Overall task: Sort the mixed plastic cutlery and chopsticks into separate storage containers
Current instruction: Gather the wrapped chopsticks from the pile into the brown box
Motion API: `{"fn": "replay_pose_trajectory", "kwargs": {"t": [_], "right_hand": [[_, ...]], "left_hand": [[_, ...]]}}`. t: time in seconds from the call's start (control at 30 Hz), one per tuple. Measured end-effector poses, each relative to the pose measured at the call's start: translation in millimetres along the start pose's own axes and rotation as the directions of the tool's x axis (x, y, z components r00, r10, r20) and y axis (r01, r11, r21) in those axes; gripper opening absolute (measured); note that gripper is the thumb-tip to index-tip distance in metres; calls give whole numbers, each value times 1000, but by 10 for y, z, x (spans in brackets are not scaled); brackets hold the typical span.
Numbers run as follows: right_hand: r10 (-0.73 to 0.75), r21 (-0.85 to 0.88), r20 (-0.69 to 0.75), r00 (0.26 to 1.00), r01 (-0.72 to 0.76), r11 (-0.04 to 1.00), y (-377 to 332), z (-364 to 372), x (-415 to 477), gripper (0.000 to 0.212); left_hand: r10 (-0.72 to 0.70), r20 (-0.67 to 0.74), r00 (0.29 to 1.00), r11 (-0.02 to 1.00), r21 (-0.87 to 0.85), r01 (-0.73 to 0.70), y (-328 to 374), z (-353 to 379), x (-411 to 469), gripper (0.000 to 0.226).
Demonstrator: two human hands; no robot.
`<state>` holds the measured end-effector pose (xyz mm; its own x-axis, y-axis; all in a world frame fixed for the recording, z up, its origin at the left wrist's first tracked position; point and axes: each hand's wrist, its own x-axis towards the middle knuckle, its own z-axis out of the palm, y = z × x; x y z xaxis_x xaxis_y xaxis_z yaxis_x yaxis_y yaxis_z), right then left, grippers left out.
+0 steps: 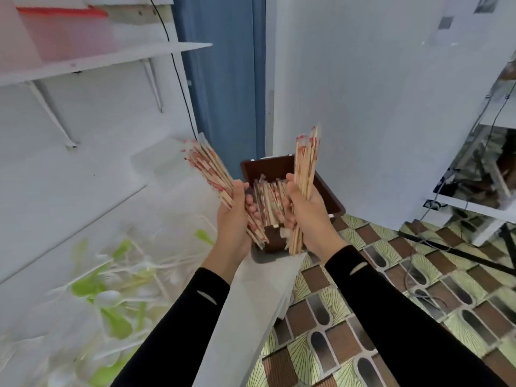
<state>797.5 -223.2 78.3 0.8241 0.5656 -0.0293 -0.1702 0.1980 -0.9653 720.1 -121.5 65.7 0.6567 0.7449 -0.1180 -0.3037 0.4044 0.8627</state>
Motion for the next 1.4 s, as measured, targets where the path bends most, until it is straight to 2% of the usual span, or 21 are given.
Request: {"fn": "replay_pose_trajectory", "kwargs": {"t": [0.13,0.23,0.37,0.47,0.53,0.6,0.67,0.77,0.87,0.97,1.0,1.1,1.17,1.27,1.4], "right_hand": [[-55,-29,-18,998,54,998,-166,-113,464,18],[-94,-120,-44,995,88,989,-176,-198,829,25],[-122,-234,-44,992,108,966,-5,-326,1153,25],[-43,-260,-70,997,23,965,216,-410,1334,19],[83,-316,-92,992,-108,943,392,-469,1422,15],[180,-480,-121,976,-216,850,534,-541,1483,17],[172,-631,-144,975,-224,742,588,-611,1517,18],[145,-695,-144,979,-204,690,577,-641,1537,16],[136,-714,-133,982,-190,674,581,-614,1495,41],[92,-772,-65,994,-108,627,602,-581,1455,54],[82,-814,-44,996,-83,574,608,-566,1455,53],[44,-905,-9,999,-27,424,614,-538,1469,43],[42,-915,-8,999,-24,402,601,-533,1466,34],[37,-922,-2,999,-16,386,599,-550,1455,25],[72,-932,-15,997,-40,360,603,-567,1464,26]], "left_hand": [[57,46,997,998,-32,-56,-29,272,397,44],[65,98,993,997,32,-68,-122,467,704,42],[-26,83,996,984,177,11,-331,554,995,39],[-151,144,978,942,319,99,-546,506,1119,30],[-239,150,959,822,557,118,-660,491,1159,30],[-316,142,938,670,734,114,-709,500,1176,33],[-330,128,935,566,820,87,-748,499,1214,34],[-344,99,934,502,860,94,-772,487,1207,45],[-257,143,956,429,903,-19,-832,482,1205,56],[-137,192,972,435,893,-115,-841,503,1167,59],[-134,199,971,424,897,-125,-847,507,1166,60],[-96,145,985,297,948,-111,-877,496,1208,55],[-88,81,993,217,974,-61,-884,495,1235,56],[-155,-10,988,90,996,24,-886,496,1217,59],[-152,30,988,-65,997,-40,-864,487,1185,52]]}}
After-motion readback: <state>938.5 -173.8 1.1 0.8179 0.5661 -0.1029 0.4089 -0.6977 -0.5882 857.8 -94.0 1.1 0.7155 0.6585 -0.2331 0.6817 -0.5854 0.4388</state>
